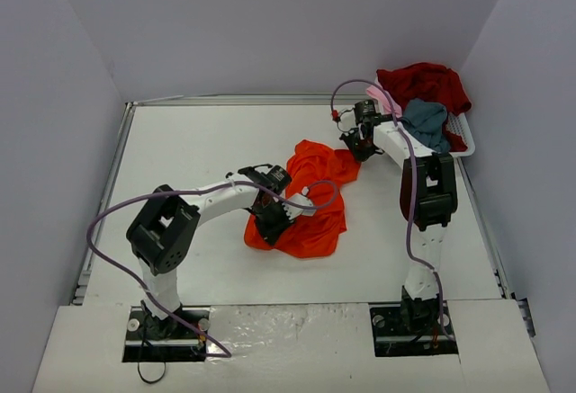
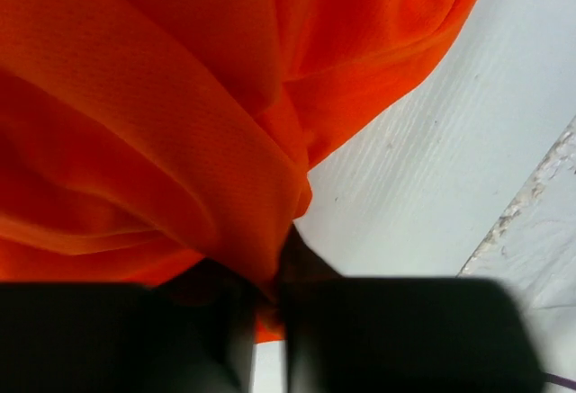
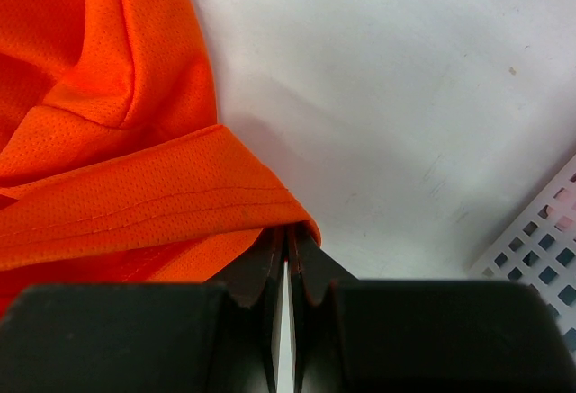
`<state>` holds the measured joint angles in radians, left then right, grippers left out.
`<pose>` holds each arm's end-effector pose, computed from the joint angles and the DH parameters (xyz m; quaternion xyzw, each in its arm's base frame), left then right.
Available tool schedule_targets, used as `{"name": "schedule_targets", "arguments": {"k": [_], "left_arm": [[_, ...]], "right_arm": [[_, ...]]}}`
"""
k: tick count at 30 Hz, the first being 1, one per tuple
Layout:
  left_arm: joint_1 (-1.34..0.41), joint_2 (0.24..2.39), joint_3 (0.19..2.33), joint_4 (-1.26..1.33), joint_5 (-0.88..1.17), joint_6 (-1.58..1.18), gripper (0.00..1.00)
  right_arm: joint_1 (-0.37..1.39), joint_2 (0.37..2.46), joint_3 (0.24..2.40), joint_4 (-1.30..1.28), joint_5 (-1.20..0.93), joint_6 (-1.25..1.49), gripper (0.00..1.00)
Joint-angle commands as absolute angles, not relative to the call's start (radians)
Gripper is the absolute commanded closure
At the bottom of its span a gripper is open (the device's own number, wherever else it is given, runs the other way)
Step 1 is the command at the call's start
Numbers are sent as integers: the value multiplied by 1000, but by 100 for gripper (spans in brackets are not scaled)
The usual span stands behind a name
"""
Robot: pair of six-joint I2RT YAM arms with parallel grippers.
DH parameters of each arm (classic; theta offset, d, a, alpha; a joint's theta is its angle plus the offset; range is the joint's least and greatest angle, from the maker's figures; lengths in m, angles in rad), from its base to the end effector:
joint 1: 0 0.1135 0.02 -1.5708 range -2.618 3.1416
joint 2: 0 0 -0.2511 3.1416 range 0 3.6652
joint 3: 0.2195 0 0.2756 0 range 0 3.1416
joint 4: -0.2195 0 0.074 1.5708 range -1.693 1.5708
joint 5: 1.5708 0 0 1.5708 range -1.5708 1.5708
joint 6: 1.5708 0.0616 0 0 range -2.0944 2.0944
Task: Fold and stack the t-shirts
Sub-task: Flatten out the tshirt
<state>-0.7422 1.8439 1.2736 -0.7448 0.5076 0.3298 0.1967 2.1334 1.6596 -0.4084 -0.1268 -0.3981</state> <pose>0.2590 -0.2782 0.1369 0.5178 0.8091 -0.2690 0.0698 0.4952 0.1066 0.1522 -0.2957 0.8919 0.0255 0.3411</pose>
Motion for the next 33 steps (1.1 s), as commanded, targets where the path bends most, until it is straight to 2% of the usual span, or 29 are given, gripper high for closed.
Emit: {"name": "schedule_targets", "arguments": {"k": [1,7,10,17,21,33], "left_arm": [[-746,1818,1307,-776,463,347,97],[-729,1714,1263,-775,377,359,98],[-667,1651,1259,-788,318,364,98],[-405,1579,1339,-792,83,292,98],[-315,1565,1415,-808,38,259,98],[-267,1493,1670,-880,-77,291,98]], "right_arm": [[187,2077,1644,-425,-115,-407,100],[176,2031,1646,-426,-114,-405,100],[167,1988,1658,-428,-104,-402,100],[130,1855,1733,-428,-74,-382,100],[114,1795,1773,-426,-92,-362,100],[106,1597,1822,-428,-104,-347,100]]}}
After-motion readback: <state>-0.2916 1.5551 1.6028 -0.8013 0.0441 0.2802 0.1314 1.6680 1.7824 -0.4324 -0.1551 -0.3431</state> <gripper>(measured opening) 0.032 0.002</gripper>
